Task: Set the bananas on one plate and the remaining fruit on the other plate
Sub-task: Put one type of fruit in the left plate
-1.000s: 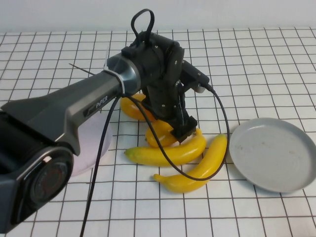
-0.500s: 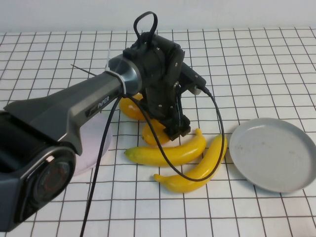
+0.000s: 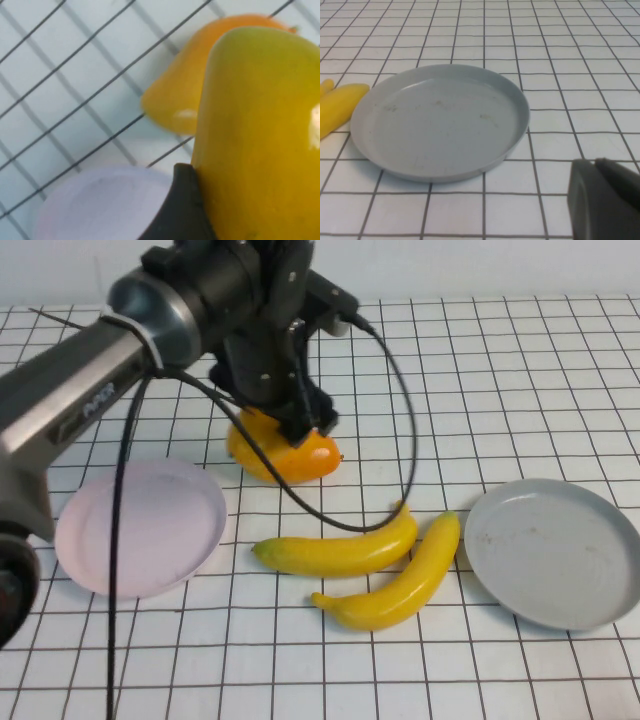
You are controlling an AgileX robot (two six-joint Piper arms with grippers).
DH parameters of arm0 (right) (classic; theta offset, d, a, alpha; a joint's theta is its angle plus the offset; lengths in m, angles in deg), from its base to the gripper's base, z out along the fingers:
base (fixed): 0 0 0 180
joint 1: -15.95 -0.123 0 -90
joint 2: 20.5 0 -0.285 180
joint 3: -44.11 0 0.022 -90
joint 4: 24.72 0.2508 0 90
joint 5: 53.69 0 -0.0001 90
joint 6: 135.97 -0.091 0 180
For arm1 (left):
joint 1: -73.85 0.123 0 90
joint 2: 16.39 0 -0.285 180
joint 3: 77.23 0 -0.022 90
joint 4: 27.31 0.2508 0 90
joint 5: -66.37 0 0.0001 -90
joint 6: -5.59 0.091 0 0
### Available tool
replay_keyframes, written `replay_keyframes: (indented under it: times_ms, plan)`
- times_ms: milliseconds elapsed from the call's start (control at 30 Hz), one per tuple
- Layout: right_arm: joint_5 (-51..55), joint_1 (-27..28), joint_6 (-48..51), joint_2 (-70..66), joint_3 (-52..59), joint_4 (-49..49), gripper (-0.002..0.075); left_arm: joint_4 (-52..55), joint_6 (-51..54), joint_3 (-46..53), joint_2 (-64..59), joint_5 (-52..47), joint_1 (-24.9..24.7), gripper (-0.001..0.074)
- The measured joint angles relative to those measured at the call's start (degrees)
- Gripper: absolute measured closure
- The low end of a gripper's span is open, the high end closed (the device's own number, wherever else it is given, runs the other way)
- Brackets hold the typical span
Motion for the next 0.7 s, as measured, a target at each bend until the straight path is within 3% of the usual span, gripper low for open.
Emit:
replay_keyframes:
  times_ms: [400,700]
  plan:
    - [0.00,0.00,0.00,0.00,0.00,0.00,0.0742,2.85,-8.58,19.53,5.40,-0.15,14.26,0.0213]
    - [0.00,0.00,0.00,0.00,0.00,0.00,0.0742,5.06,-9.59,24.53,5.40,3.93,16.00,0.0214]
